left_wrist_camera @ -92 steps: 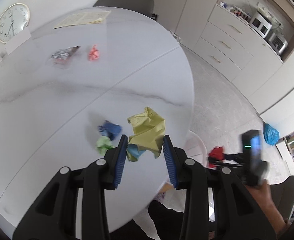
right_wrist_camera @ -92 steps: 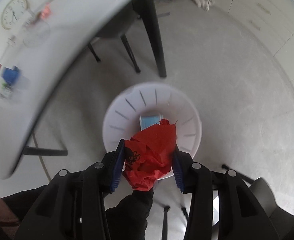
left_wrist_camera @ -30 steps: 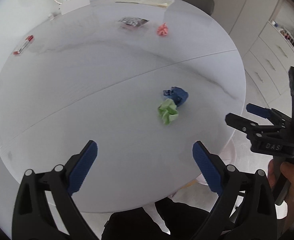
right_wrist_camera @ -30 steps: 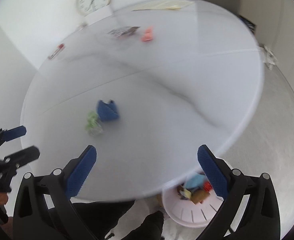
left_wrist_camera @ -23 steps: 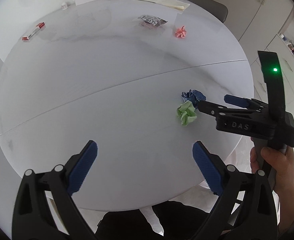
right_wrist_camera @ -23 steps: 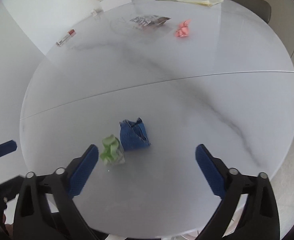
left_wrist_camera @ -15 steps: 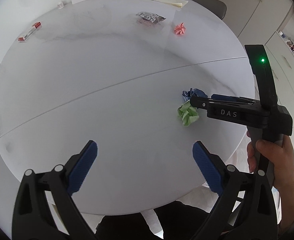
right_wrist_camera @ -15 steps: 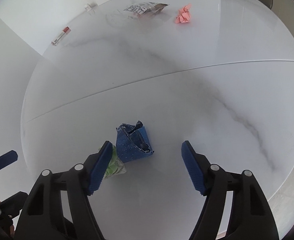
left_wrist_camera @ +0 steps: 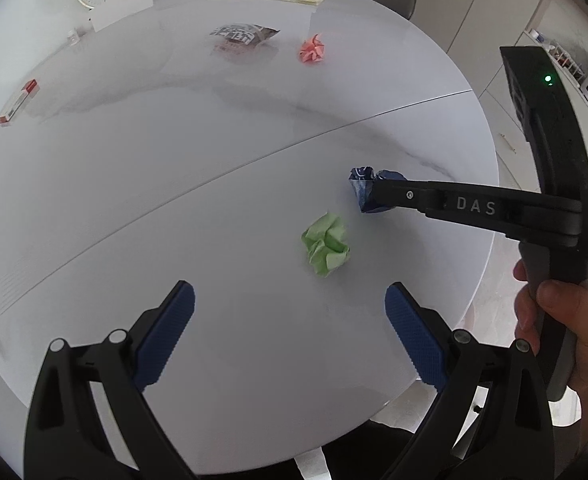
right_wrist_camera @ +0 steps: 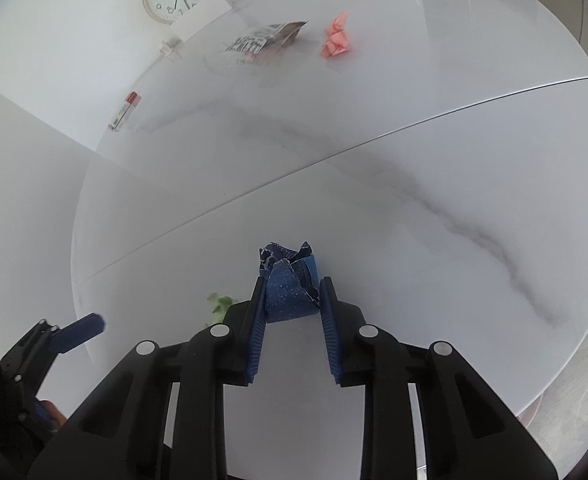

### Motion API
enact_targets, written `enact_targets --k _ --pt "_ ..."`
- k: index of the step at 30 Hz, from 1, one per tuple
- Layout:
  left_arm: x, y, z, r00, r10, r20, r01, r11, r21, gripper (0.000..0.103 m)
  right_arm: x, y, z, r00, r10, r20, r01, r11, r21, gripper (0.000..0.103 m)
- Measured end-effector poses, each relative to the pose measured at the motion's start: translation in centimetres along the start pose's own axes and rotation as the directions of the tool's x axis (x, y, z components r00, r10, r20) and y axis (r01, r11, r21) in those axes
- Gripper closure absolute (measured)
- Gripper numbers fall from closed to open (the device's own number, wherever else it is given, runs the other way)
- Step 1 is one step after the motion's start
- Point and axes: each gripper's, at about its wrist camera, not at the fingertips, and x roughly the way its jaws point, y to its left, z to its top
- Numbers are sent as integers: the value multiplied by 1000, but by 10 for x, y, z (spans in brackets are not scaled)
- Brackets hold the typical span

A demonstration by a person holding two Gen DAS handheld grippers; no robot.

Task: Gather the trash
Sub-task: 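Grasp the blue crumpled cloth with the right tool while the left tool grasps the green paper, then drop the blue cloth and green paper into the wastebasket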

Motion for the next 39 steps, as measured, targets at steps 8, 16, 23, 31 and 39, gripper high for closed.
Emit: enact_targets --k 8,16,23,31,39 --pt "52 -20 24 998 -47 -48 48 998 27 28 -61 -30 -13 992 -74 100 64 993 98 77" --pt "69 -21 26 995 -70 -76 71 997 13 70 -122 -71 -67 968 -176 179 126 957 262 76" --pt "42 -23 28 996 -71 -55 71 997 12 72 -150 -89 -109 950 -249 187 180 930 321 77" --pt "0 -69 17 990 -135 -43 140 981 138 72 -94 -140 -157 959 -281 49 243 896 373 74" --pt "-9 -135 -3 982 -168 -85 186 936 300 72 -31 -199 -188 962 -264 -68 267 856 443 31"
